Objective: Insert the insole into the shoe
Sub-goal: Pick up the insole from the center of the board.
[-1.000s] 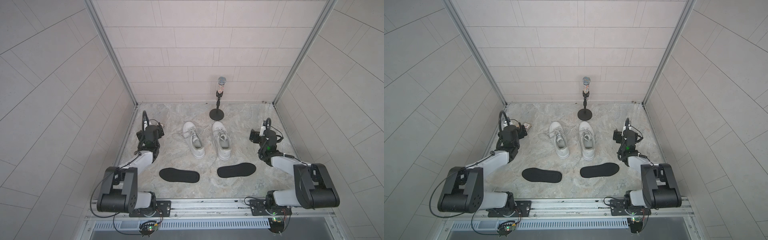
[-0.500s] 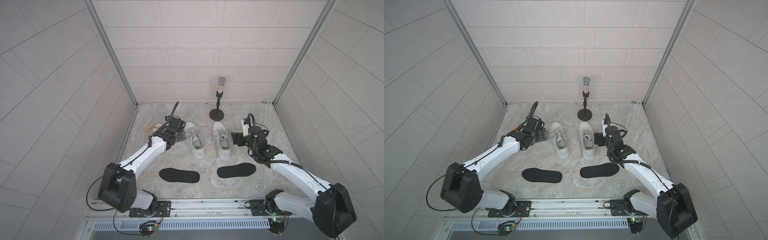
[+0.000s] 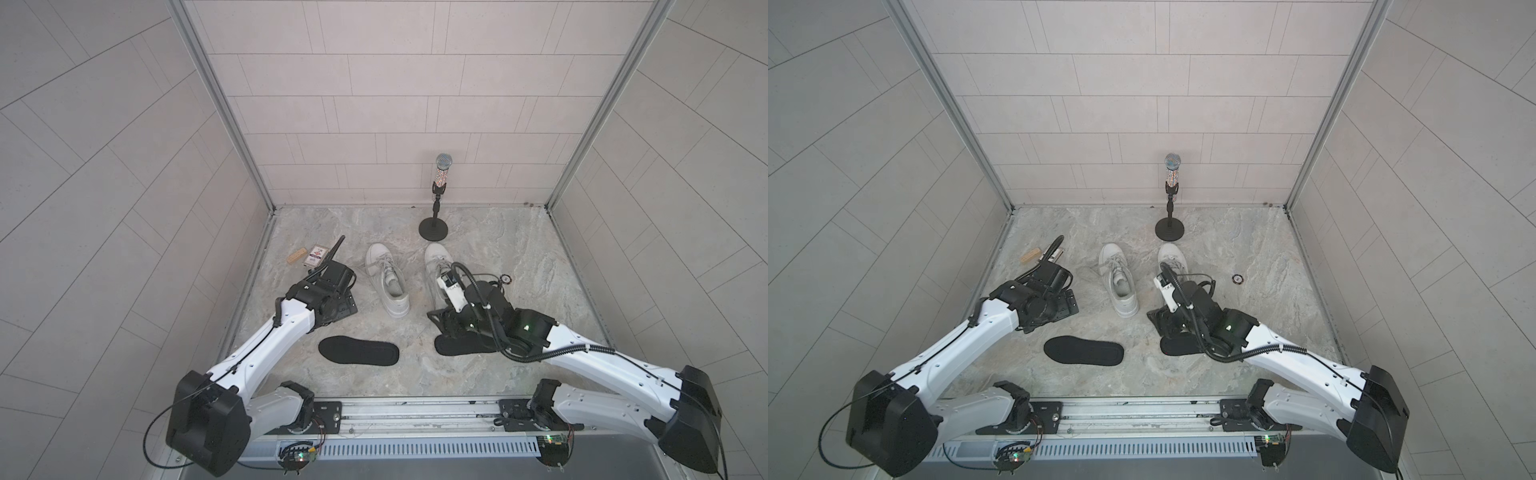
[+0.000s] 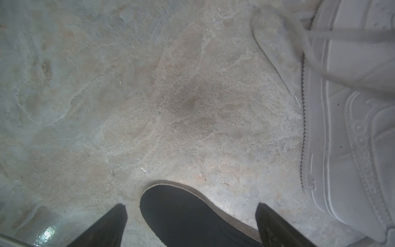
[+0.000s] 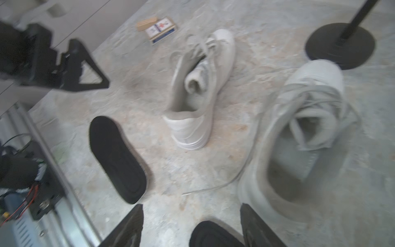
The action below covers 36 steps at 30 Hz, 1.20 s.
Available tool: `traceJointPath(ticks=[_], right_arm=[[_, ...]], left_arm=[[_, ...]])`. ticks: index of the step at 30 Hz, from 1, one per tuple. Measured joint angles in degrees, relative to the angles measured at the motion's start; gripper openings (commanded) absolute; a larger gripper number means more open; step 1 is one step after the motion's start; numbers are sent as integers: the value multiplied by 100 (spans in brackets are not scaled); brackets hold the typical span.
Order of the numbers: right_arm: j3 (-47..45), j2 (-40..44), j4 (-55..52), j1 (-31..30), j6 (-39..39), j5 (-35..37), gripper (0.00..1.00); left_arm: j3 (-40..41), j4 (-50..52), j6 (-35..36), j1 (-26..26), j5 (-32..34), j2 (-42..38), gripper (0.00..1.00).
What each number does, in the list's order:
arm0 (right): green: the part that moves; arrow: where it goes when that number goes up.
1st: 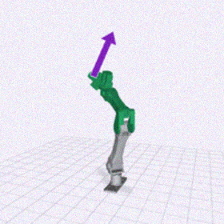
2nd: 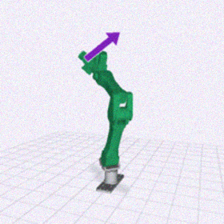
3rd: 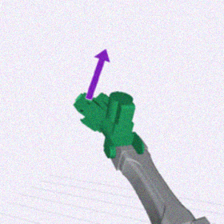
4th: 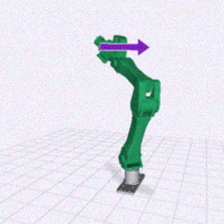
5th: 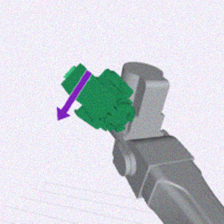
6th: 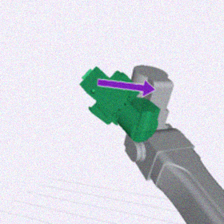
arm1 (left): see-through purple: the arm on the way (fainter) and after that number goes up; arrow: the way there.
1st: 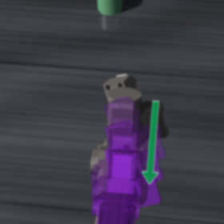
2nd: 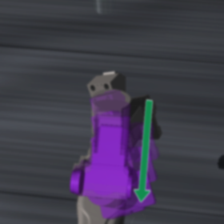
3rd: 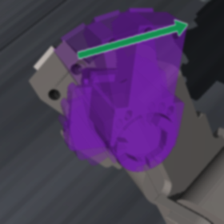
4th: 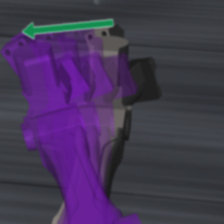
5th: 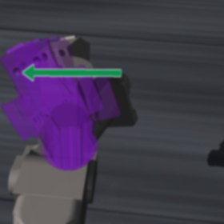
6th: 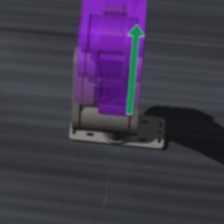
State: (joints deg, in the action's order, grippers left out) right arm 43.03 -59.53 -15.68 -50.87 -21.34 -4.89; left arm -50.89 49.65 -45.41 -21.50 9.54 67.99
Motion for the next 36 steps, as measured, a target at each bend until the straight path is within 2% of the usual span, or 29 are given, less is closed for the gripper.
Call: traceJointPath(ticks=[4,11,17,23,28,30,32,33,36], right_arm=[[-63,-350,227,-509,-179,22,71],[24,-2072,809,-1088,-293,186,67],[627,-3383,1047,-1327,-295,332,63],[874,-3915,1261,-1362,-339,463,55],[918,-4166,1482,-1362,-417,420,40],[925,-4205,1598,-1364,-439,330,25],[925,-4207,1679,-1364,-457,229,5],[922,-4207,1705,-1364,-503,223,0],[896,-4201,1751,-1357,-557,210,0]], left_arm=[[-522,55,267,345,-20,256,100],[-811,63,540,702,-245,461,100],[-809,79,647,800,-341,479,100],[-809,103,748,802,-400,476,100],[-811,184,896,802,-404,476,100],[-811,210,957,802,-420,479,100],[-813,245,1045,802,-431,479,100],[-815,260,1069,804,-435,476,100],[-857,306,1163,813,-459,476,100]])
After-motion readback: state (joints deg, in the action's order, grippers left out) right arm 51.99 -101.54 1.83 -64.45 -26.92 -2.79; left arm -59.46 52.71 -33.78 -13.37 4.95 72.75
